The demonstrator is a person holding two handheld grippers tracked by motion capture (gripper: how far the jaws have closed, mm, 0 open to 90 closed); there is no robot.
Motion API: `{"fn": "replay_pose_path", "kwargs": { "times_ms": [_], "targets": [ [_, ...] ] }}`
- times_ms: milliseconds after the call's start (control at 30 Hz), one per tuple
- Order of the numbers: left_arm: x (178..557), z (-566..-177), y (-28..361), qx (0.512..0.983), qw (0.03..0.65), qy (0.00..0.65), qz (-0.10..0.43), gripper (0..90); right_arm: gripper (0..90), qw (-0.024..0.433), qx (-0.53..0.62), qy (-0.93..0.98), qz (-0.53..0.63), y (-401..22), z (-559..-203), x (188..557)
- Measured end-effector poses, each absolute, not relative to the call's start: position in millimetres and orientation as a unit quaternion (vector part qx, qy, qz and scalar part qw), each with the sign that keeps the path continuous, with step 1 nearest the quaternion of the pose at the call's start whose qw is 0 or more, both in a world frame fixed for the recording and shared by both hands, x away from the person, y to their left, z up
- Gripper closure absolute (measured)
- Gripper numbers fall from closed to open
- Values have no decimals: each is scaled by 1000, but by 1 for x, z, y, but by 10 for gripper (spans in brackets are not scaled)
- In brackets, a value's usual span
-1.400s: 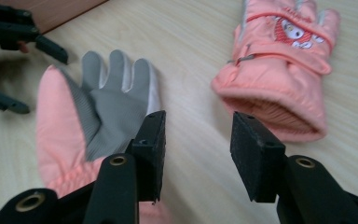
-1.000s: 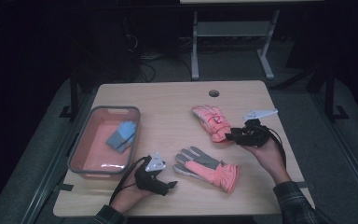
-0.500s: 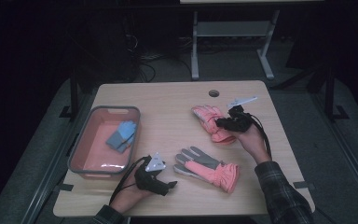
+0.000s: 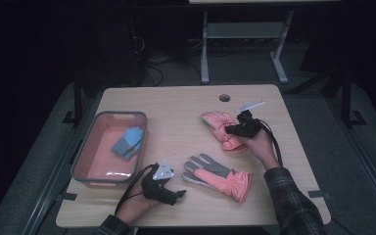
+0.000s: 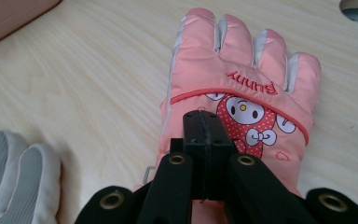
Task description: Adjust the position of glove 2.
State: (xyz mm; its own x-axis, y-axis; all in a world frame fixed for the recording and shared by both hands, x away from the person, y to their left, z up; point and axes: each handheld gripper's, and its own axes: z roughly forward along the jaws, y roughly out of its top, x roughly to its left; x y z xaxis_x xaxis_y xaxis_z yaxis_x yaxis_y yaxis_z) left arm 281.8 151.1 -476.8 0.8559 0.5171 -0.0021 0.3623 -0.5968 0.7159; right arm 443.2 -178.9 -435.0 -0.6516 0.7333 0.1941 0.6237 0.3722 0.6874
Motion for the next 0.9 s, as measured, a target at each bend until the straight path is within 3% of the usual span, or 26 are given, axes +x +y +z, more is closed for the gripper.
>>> {"fn": "replay_pose_path", "kwargs": {
  "times_ms": [900],
  "targets": [
    [281,-477,151,887,376,250,101,130,873,50,356,855,374,-222,-433,362]
  ]
}}
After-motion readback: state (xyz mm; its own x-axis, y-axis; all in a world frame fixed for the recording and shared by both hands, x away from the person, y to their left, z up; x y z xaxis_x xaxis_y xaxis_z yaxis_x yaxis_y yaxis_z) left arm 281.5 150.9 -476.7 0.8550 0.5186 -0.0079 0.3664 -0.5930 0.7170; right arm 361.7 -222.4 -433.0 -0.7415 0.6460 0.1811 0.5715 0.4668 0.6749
